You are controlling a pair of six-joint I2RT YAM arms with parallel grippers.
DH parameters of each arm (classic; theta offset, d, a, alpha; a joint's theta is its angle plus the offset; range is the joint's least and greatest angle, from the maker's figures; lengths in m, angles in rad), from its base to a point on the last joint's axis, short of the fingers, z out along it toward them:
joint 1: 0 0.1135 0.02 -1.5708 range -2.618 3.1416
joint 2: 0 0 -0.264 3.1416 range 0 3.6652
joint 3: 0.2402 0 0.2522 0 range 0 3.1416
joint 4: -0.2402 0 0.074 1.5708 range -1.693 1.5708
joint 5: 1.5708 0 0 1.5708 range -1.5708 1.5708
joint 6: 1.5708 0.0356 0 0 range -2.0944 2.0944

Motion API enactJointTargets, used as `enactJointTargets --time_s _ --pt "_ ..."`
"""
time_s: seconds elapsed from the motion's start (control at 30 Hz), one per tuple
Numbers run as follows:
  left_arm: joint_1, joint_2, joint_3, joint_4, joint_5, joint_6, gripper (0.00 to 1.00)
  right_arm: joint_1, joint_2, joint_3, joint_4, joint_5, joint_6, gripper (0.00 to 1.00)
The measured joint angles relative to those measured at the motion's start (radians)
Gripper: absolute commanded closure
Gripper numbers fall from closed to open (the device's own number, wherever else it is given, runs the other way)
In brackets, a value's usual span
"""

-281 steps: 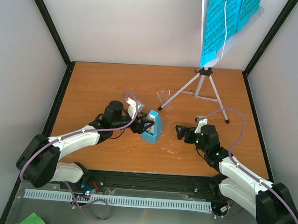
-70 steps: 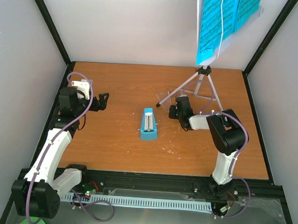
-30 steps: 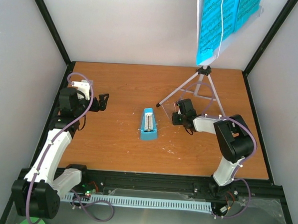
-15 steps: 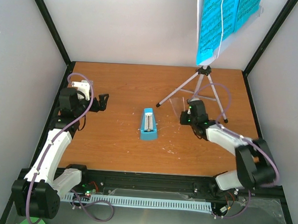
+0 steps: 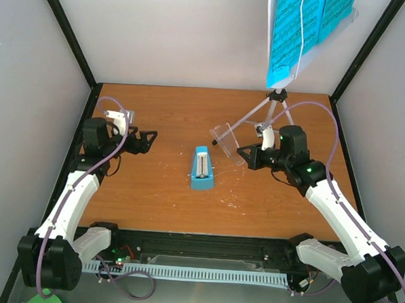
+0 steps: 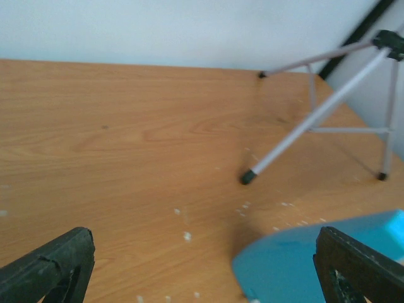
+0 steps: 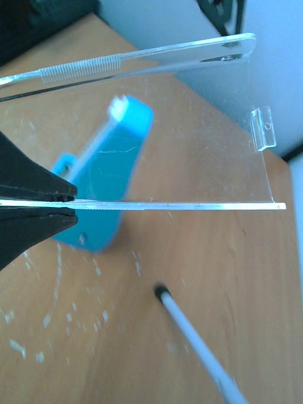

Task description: Pack up the instrument practice props

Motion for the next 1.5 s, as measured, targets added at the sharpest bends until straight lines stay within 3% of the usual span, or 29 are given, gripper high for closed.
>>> enactJointTargets --time_s 0.2,0.37,0.63,0.83,1.1,1.23,1.5 --pt "-0.018 0.019 -0.002 0.036 0.276 -0.094 0.11 0.04 0.026 0.104 -0.178 -0.239 -0.027 0.97" --pt "-0.115 0.031 -0.001 0.068 0.443 -0.162 0.17 0.104 0.076 0.154 -0.263 -0.368 -0.062 0.97" --pt "-0.188 0.037 0.012 0.079 0.637 -0.199 0.25 0.197 0.152 0.087 -0.372 -0.423 -0.097 0.97" --pt "-0.34 0.089 0.011 0.077 0.76 -0.166 0.34 0.198 0.193 0.061 -0.372 -0.425 -0.104 0.97" --pt "-0.379 0.134 0.01 -0.002 0.85 -0.09 0.48 0.198 0.232 0.043 -0.33 -0.46 -0.104 0.97" --pt "-0.393 0.144 -0.002 -0.034 0.853 -0.061 0.49 0.198 0.232 0.04 -0.314 -0.488 -0.103 0.97" --pt "-0.396 0.15 -0.016 -0.057 0.853 -0.03 0.64 0.197 0.232 0.041 -0.315 -0.509 -0.103 0.97"
